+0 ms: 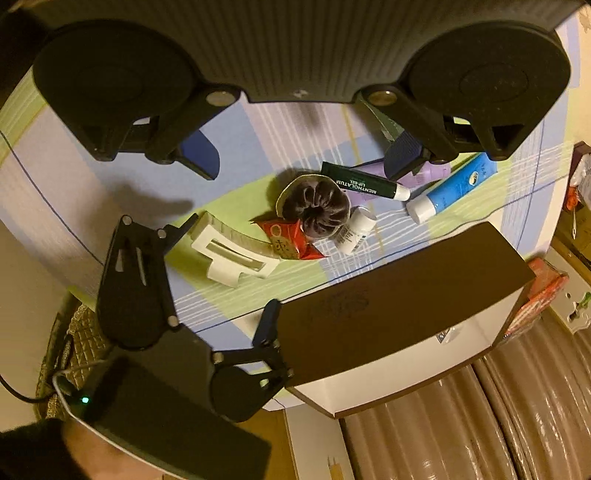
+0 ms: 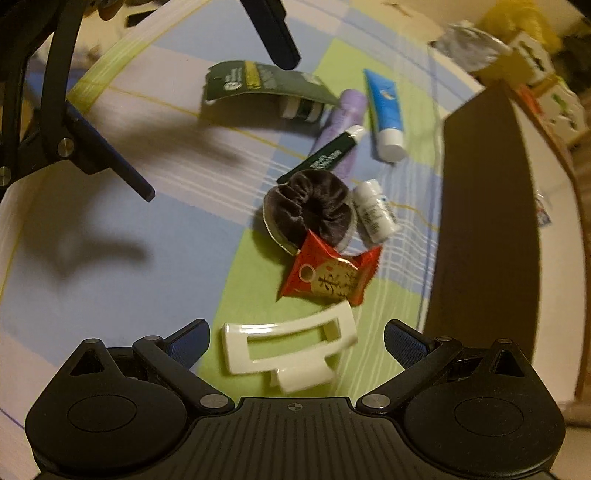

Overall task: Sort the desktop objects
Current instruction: 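Grasp the white hair clip with the right tool, then grasp the brown scrunchie with the left tool while the right tool holds the hair clip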

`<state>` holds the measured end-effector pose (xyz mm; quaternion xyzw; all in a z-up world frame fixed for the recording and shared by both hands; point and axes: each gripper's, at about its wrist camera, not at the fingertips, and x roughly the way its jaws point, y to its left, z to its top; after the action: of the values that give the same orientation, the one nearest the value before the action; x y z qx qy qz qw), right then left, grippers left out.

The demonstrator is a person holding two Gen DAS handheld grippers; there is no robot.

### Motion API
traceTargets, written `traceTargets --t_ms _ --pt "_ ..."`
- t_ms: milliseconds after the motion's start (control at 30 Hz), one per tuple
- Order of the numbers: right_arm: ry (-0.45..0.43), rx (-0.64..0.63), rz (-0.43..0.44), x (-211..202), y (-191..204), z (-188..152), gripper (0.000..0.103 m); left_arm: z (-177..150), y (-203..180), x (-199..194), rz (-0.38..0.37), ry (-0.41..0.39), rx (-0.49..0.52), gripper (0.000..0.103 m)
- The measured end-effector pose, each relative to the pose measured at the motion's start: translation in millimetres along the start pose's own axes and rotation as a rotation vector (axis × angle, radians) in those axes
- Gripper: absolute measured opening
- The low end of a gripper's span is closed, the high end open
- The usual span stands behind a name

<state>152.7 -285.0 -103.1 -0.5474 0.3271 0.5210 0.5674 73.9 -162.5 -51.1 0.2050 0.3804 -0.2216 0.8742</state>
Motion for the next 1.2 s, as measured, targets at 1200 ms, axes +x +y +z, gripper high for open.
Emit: traceTargets --t_ms 1200 --pt "-0.073 -0.088 0.184 23 -40 -12 0.086 20 -31 29 0.165 0.078 -0.141 0.094"
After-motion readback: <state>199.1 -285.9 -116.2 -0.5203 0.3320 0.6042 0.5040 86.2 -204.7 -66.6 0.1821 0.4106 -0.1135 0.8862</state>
